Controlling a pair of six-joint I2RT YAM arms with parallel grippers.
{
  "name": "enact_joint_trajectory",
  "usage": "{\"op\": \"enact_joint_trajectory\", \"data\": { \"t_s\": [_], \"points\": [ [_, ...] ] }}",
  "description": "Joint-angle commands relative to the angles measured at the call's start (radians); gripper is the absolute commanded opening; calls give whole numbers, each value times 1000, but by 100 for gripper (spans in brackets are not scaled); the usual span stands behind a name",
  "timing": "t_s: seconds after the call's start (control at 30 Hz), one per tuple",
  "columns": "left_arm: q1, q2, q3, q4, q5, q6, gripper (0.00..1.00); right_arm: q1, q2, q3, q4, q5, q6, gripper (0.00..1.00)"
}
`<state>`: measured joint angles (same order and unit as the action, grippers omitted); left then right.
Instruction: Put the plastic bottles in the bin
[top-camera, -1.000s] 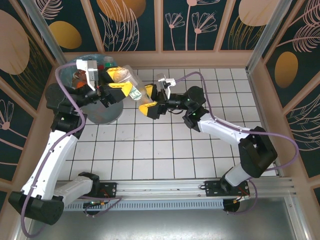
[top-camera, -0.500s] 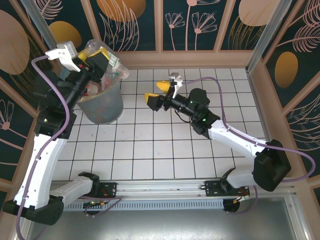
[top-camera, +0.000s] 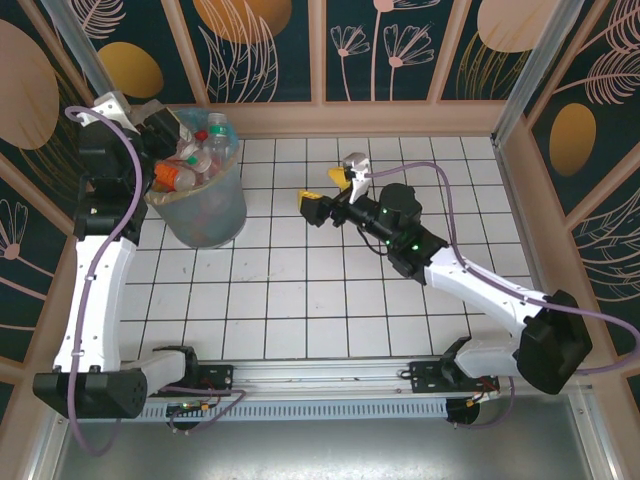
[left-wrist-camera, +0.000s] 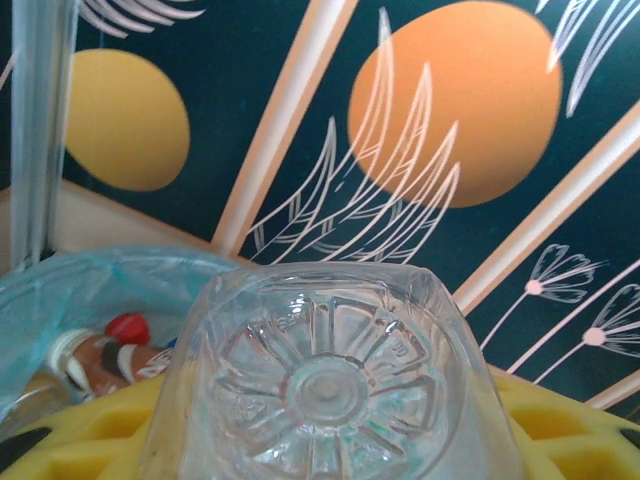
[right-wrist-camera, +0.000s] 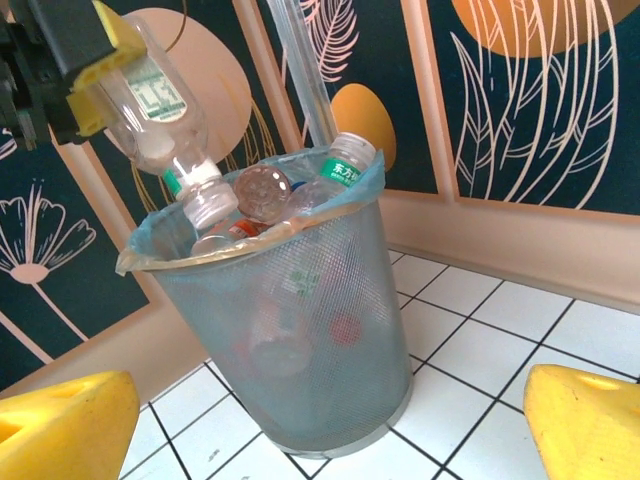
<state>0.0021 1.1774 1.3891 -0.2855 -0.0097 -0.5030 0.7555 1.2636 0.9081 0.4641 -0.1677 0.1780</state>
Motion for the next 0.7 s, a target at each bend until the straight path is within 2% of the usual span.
{"op": "enact_joint_trajectory", "data": {
  "t_s": [0.0,0.17,0.3,0.4,0.5,0.6,0.67],
  "points": [
    [28,-8,-21,12,-6,-8,1,5,-37,-26,-18,45,-43,99],
    [33,38,-77,27,72,-5,1,5,-40,-42,-35,60,-51,99],
    [33,29,-160,109,175,70,1,5,-39,-45,-33,59,-45,99],
    [33,25,-185,104,193,123,7,5,-31,-45,-28,60,-45,99],
    [33,35,-181,48,148,133,15,5,-13,-33,-30,59,-45,99],
    [33,28,-193,31,100,117,38,7,8,-15,-30,46,-40,99],
    [33,11,-194,39,72,108,59,6,20,-4,-28,38,-32,99]
  ]
}}
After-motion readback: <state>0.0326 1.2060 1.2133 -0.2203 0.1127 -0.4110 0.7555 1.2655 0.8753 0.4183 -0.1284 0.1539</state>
